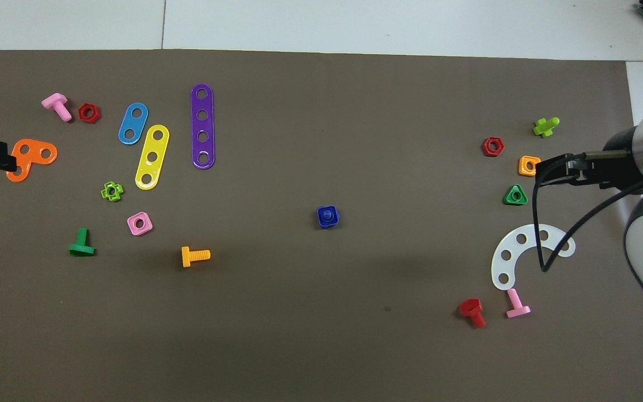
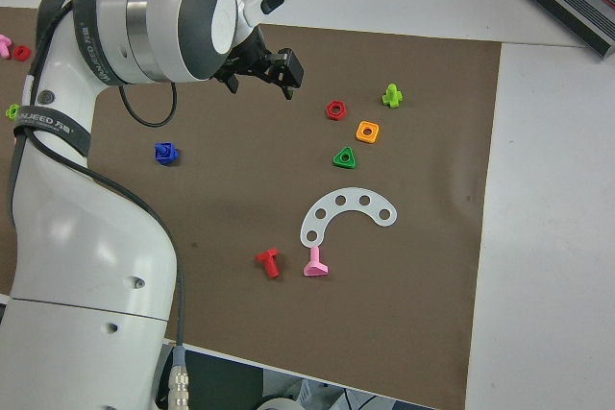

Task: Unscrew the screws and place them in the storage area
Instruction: 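Move the left gripper toward the blue nut on the bolt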

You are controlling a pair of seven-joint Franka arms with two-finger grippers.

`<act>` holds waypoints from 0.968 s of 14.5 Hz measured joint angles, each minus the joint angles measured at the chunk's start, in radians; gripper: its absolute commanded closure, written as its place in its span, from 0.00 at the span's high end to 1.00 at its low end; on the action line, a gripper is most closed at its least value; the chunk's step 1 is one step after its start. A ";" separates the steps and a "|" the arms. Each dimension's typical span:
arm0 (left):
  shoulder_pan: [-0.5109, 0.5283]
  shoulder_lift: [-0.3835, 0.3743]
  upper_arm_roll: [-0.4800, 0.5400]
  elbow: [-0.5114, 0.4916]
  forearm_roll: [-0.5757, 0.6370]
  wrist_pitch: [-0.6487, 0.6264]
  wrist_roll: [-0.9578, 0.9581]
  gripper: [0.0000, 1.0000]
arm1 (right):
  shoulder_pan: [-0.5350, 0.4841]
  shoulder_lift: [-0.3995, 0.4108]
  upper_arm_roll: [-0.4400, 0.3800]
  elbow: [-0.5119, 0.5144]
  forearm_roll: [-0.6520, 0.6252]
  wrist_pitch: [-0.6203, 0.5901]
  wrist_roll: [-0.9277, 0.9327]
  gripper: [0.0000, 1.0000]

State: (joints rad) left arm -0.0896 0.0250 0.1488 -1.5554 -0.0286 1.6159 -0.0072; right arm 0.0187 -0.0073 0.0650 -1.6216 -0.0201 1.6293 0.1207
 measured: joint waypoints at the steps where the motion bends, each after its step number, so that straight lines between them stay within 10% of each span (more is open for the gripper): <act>1: 0.003 0.000 0.000 0.000 0.000 0.000 0.006 1.00 | 0.000 0.000 0.000 0.000 0.000 0.000 0.000 1.00; 9: -0.132 0.009 -0.033 -0.056 -0.019 0.018 -0.091 0.93 | 0.000 0.000 0.000 0.000 0.000 0.000 0.000 1.00; 14: -0.477 0.055 -0.047 -0.306 -0.023 0.439 -0.399 0.96 | 0.000 0.000 0.000 0.000 0.000 0.000 0.000 1.00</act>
State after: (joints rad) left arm -0.5665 0.0795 0.1016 -1.8613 -0.0512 2.0547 -0.4067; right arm 0.0186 -0.0073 0.0650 -1.6216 -0.0201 1.6293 0.1207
